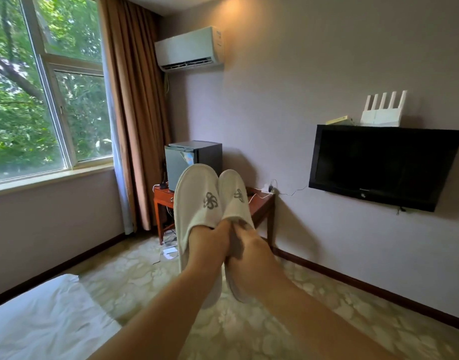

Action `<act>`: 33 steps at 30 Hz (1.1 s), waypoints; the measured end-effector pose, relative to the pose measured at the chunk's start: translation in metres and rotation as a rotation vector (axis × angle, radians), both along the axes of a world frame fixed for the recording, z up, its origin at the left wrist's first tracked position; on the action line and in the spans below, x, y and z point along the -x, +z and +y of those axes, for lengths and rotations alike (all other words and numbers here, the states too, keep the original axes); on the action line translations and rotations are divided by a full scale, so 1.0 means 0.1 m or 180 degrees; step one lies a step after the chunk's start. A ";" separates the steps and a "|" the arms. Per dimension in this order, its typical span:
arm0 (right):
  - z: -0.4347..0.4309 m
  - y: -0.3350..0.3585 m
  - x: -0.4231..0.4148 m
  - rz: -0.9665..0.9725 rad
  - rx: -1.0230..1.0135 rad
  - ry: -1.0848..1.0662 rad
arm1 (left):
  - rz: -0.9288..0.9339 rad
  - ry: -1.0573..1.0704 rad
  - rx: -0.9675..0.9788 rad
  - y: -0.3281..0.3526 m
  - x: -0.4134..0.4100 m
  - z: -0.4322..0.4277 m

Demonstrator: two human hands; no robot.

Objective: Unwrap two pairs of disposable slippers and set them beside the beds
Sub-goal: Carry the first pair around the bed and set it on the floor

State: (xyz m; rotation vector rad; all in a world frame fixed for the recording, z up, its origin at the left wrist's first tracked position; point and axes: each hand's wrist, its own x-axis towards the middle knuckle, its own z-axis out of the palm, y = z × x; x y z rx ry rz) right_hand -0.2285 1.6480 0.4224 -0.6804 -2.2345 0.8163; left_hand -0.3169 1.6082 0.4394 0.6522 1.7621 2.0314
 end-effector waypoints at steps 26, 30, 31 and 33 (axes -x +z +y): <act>3.70 0.03 1.41 -0.0099 -0.0987 -0.0780 | -0.1732 -0.1773 -0.0798 0.12 1.54 3.36; 4.27 -0.07 1.74 -0.0202 -0.1379 -0.0776 | -0.1736 -0.1903 -0.0797 0.11 1.83 3.82; 4.43 -0.09 1.84 -0.0163 -0.1563 -0.0807 | -0.1735 -0.1846 -0.0847 0.11 1.92 3.94; 4.73 -0.13 2.04 -0.0049 -0.1931 -0.0844 | -0.1801 -0.1619 -0.0981 0.12 2.12 4.17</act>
